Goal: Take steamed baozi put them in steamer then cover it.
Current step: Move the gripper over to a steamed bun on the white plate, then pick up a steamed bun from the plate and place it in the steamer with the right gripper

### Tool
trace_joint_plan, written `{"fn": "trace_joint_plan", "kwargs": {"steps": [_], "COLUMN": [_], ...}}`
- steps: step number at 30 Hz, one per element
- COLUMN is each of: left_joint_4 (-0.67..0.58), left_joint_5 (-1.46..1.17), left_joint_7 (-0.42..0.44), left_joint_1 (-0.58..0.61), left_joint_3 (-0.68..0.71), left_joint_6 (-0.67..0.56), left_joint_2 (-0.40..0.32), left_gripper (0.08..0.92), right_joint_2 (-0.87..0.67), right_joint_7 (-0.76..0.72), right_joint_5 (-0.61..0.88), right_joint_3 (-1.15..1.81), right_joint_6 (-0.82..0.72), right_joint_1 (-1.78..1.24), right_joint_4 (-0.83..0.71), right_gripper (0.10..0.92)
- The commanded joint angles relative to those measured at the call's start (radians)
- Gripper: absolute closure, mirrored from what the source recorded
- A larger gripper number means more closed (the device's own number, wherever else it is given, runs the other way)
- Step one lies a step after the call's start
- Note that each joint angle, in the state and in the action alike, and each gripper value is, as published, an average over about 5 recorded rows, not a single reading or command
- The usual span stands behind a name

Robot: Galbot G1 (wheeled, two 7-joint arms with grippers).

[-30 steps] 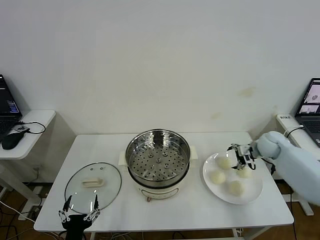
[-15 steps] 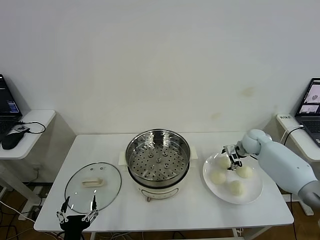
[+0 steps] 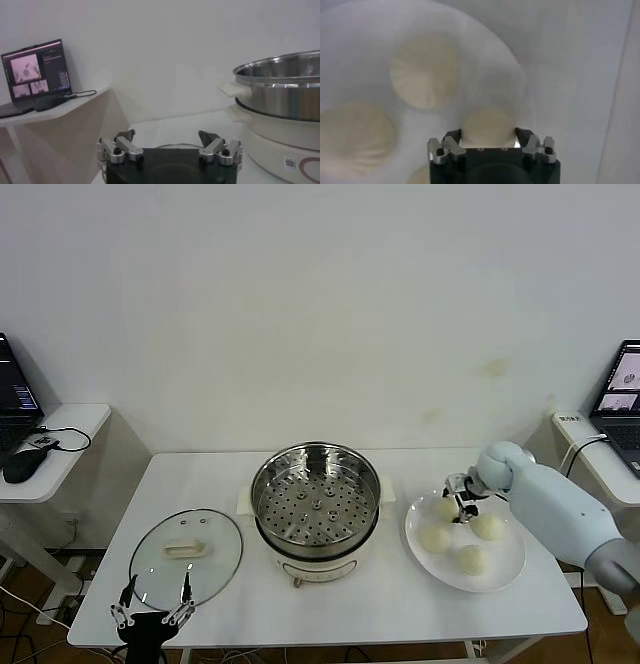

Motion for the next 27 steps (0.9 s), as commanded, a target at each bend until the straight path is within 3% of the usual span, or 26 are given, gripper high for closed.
{"fn": "trace_joint_plan", "kwargs": {"steps": [1,10,19,27], "left_joint_4": [-0.002,-0.006,-0.016,-0.03], "left_joint_5": [0.0,0.0,-0.021,-0.036], "left_joint_7": [0.0,-0.001,0.001,0.003], "left_joint_1": [0.001,0.0,-0.008,-0.014], "left_joint_3": [0.0,0.003,0.007,0.007], "left_joint_6": [0.0,0.0,0.008,0.009], "left_joint_2": [0.001,0.001,0.012,0.025], "left_gripper": [0.177,0.177,0.177,0.177], "right_joint_2": [0.01,-0.057,-0.192,-0.093], "right_joint_7": [-0.002,-0.021,-0.046,-0.038], "right_joint_5": [0.001,0.096,0.321,0.5], "right_joint_3": [-0.005,-0.086,-0.307,-0.489], "right_joint_6": [0.0,-0.014,-0.037,-0.041], "right_joint_1": [0.001,0.066,0.404,0.73], "right_joint_4": [-0.014,0.097,0.328,0.394], "right_gripper": [0.389,0.414,0.406,0.406]}}
